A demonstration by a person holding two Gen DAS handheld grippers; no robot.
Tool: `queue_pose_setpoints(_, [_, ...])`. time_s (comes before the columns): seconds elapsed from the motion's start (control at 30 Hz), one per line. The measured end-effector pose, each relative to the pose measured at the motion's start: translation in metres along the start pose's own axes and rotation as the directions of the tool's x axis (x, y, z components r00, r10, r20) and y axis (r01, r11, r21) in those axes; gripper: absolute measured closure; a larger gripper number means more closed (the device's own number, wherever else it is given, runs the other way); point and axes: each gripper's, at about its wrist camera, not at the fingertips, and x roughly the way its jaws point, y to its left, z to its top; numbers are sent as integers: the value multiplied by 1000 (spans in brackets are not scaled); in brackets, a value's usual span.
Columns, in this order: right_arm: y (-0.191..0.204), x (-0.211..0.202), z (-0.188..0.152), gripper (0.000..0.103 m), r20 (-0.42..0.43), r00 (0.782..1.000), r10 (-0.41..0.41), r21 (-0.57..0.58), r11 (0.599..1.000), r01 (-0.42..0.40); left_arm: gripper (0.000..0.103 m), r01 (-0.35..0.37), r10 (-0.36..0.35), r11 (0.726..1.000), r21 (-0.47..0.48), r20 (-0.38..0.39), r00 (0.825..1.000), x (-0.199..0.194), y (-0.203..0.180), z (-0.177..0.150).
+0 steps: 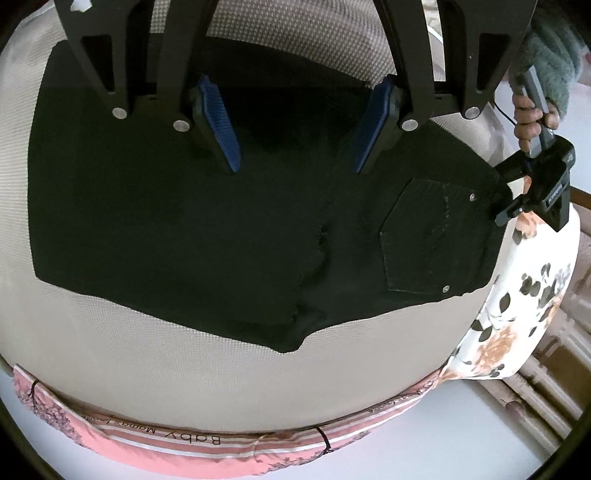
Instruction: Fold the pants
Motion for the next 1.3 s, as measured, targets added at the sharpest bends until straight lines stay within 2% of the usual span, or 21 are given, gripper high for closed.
queue_pose_setpoints(0.03, [0, -1, 0, 42, 5, 1000, 2, 3, 1000, -2, 42, -10, 10, 1000, 19, -1, 1000, 1, -2, 1])
queue_pose_setpoints(0.1, [3, -2, 1, 42, 12, 1000, -1, 0, 1000, 1, 62, -57, 58, 996, 71, -19, 998, 10, -6, 5])
queue_pose_setpoints(0.3, [1, -8, 4, 42, 32, 999, 1, 9, 1000, -1, 75, -47, 48, 996, 79, -19, 999, 10, -10, 8])
queue_pose_setpoints(0.47, [-14, -18, 8, 42, 69, 998, 11, 54, 998, -15, 76, 7, -8, 988, 153, 6, 1000, -1, -51, 3])
queue_pose_setpoints(0.6, [-33, -29, 8, 42, 104, 994, 19, 103, 994, -29, 76, 38, -39, 969, 243, 0, 999, -6, -94, -7])
queue_pose_setpoints(0.77, [-55, -40, 5, 42, 137, 990, 27, 149, 988, -47, 76, 61, -53, 941, 332, -33, 998, 5, -153, -23])
queue_pose_setpoints(0.87, [-72, -50, 3, 42, 160, 987, 25, 177, 983, -54, 76, 68, -47, 912, 403, -63, 997, 21, -190, -37])
queue_pose_setpoints(1.03, [-106, -65, 0, 42, 205, 979, 18, 240, 968, -68, 76, 98, -48, 883, 460, -120, 992, 63, -235, -59])
queue_pose_setpoints(1.2, [-140, -80, -5, 42, 245, 969, 15, 298, 950, -90, 76, 110, -22, 859, 501, -179, 984, 111, -264, -88])
queue_pose_setpoints(1.3, [-161, -88, -6, 42, 262, 965, 10, 326, 940, -98, 76, 105, 20, 828, 551, -216, 976, 147, -283, -113])
